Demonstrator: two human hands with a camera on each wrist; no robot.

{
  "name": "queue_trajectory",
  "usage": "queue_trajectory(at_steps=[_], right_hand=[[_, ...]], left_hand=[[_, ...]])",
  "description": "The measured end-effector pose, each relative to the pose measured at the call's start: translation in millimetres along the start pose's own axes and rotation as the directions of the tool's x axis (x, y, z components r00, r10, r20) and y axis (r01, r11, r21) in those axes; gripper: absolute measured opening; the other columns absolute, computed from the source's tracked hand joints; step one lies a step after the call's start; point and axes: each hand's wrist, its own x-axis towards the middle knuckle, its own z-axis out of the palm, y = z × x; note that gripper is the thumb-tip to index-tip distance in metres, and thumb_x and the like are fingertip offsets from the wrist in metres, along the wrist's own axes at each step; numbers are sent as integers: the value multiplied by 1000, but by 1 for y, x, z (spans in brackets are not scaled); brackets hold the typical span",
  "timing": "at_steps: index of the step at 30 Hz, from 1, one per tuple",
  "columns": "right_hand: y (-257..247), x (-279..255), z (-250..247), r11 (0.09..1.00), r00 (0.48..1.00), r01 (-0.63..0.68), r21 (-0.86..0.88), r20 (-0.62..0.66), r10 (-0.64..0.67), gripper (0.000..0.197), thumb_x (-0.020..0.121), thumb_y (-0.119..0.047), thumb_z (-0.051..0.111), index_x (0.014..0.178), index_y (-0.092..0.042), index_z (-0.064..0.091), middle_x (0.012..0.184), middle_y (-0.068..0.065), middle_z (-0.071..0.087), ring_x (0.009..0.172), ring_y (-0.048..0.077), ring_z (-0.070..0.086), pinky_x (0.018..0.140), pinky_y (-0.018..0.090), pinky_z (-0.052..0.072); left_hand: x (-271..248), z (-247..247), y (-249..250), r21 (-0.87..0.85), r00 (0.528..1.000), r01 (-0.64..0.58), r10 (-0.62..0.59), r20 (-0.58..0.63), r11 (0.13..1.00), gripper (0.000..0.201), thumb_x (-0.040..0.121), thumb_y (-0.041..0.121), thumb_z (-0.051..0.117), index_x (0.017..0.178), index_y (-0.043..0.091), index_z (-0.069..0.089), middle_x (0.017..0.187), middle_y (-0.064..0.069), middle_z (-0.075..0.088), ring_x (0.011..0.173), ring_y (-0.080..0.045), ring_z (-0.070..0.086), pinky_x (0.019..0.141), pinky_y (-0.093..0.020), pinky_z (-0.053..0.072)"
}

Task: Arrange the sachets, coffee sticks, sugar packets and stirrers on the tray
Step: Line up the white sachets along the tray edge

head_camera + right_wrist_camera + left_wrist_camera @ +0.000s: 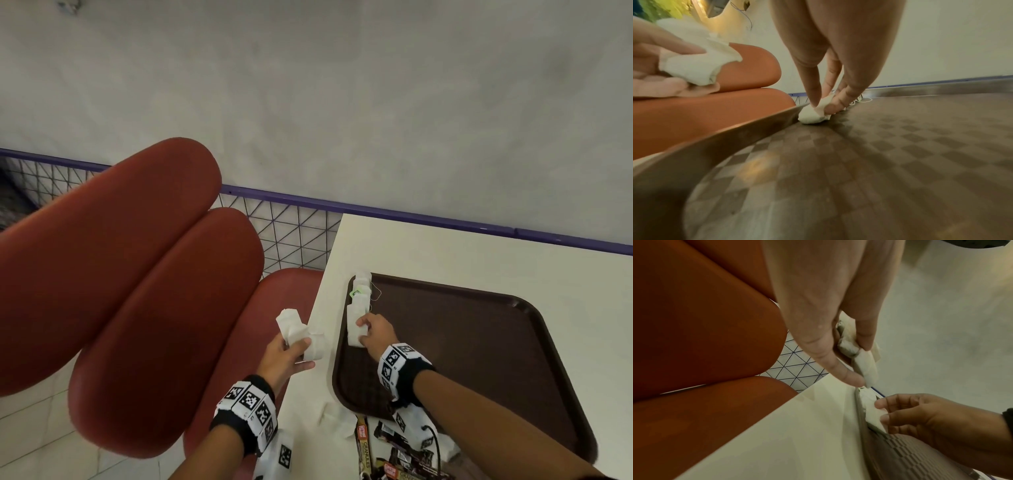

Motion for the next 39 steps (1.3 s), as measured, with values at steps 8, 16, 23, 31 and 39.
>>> queue_trajectory(at_steps=[8, 16, 23, 31, 39], right_hand=[[1, -2, 11, 996, 999, 47, -73, -7, -48, 36, 83, 9, 54, 115, -6, 57, 126, 12, 38, 118, 26, 45, 100, 22, 37], [-1, -6, 8, 991, 997, 75, -109, -11, -76, 38, 83, 6, 53, 118, -10, 56, 126, 11, 37, 121, 25, 37, 100, 22, 34], [-16, -27, 0, 981, 984, 178, 71, -23, -177, 40, 83, 4, 50, 120, -12, 50, 119, 5, 41, 112, 21, 40, 98, 25, 36], [-15, -51, -2, 912, 969, 214, 350, 41, -243, 29, 80, 4, 57, 72, -23, 53, 81, -9, 57, 79, 13, 54, 76, 16, 44], [-1, -52, -16, 900, 962, 239, 363, 38, -271, 24, 78, 10, 58, 90, -6, 72, 85, -13, 62, 85, 8, 60, 91, 22, 47]], left_hand=[[3, -2, 3, 46, 1000, 5, -5, 3, 999, 29, 90, 6, 56, 119, 9, 51, 119, -16, 59, 104, -34, 62, 67, -27, 59], [6, 2, 1, 65, 1000, 16, -17, 10, 998, 31, 90, 7, 57, 120, 11, 50, 118, -14, 58, 104, -32, 61, 65, -27, 59], [6, 10, -3, 134, 1000, 13, -13, 6, 991, 29, 90, 8, 57, 118, 11, 50, 111, -10, 59, 93, -24, 61, 60, -23, 56], [5, 28, -6, 170, 998, 12, -23, 63, 985, 27, 90, 11, 58, 117, 13, 53, 109, -10, 63, 90, -21, 63, 63, -25, 53], [2, 39, -7, 209, 995, 18, -38, 91, 978, 40, 89, 13, 61, 127, 9, 49, 120, -17, 59, 100, -27, 62, 63, -24, 54]])
